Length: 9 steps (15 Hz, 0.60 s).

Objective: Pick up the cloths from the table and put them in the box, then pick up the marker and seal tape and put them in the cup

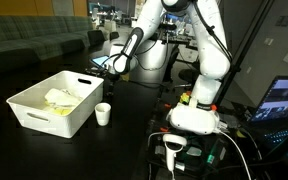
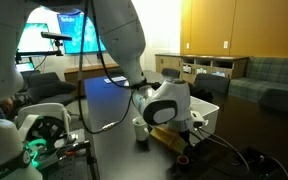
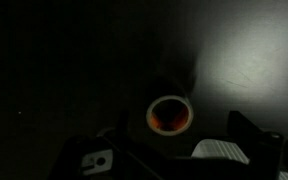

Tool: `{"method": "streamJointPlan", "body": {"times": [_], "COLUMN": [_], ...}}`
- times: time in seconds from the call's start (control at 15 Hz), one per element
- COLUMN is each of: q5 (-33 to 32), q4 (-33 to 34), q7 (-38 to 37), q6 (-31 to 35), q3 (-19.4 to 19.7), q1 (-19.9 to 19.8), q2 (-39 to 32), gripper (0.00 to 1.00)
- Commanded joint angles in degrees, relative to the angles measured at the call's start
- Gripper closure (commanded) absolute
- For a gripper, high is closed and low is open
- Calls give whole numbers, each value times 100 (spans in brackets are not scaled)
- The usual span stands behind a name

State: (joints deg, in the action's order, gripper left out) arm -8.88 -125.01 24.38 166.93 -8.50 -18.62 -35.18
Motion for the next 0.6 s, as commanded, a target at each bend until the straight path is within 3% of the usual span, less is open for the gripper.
{"method": "streamJointPlan", "body": {"times": [0.0, 0.53], "q5": [223, 185], "q4": [313, 686], "q7": [373, 421], "q6": [-5, -335], "q3": [-308, -281], "q1": [-295, -249], "q2": [-297, -545], "gripper": [0, 0]}}
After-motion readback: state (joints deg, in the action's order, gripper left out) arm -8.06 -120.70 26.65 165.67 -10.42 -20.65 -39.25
